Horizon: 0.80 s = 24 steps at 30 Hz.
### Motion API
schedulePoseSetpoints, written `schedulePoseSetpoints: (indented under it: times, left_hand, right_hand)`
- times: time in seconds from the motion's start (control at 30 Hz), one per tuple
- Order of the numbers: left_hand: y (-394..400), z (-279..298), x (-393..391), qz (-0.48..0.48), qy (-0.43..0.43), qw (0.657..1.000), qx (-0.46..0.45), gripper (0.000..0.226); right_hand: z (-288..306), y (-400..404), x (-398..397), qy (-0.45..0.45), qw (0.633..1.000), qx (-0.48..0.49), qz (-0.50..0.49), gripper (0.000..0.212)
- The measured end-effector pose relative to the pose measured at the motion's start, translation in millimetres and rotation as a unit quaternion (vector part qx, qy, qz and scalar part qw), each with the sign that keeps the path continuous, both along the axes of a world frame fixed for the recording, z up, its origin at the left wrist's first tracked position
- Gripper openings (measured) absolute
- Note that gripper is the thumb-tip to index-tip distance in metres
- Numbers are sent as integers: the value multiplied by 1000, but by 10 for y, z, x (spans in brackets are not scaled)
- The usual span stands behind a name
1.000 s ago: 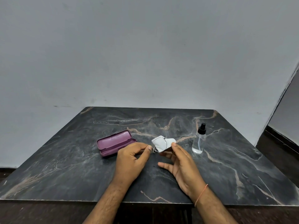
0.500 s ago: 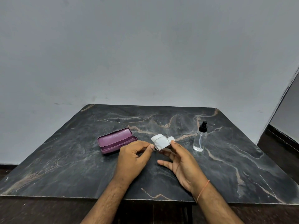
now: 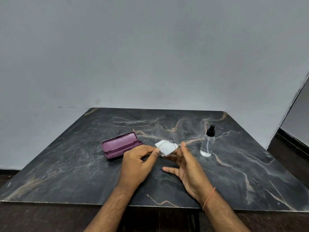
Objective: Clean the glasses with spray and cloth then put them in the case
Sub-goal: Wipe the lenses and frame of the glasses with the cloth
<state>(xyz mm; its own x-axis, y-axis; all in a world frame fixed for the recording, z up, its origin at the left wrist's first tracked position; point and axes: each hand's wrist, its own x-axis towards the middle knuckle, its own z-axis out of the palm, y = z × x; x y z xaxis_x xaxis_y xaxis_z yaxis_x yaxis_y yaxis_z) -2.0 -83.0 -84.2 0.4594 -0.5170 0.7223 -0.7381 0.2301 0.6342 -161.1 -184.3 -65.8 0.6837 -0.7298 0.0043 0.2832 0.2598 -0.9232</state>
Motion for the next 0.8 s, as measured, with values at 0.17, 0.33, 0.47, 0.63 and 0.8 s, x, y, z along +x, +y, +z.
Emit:
schedulePoseSetpoints:
  times: [0.17, 0.33, 0.47, 0.63, 0.8]
  left_hand:
    - [-6, -8, 27, 12, 10, 1000, 0, 11]
    - [-5, -8, 31, 4, 15, 1000, 8, 9]
    - [-23, -14, 23, -9, 34, 999, 16, 11]
    - [-28, -34, 34, -16, 39, 999, 29, 10]
    - [-31, -18, 31, -23, 51, 998, 25, 18]
  right_hand:
    - [11, 17, -6, -5, 1000, -10, -2, 46]
    - [26, 8, -36, -25, 999, 19, 11, 43]
    - [27, -21, -56, -60, 995, 75, 2, 35]
    - [60, -30, -67, -73, 992, 103, 17, 40]
    - [73, -30, -69, -57, 994, 91, 35, 48]
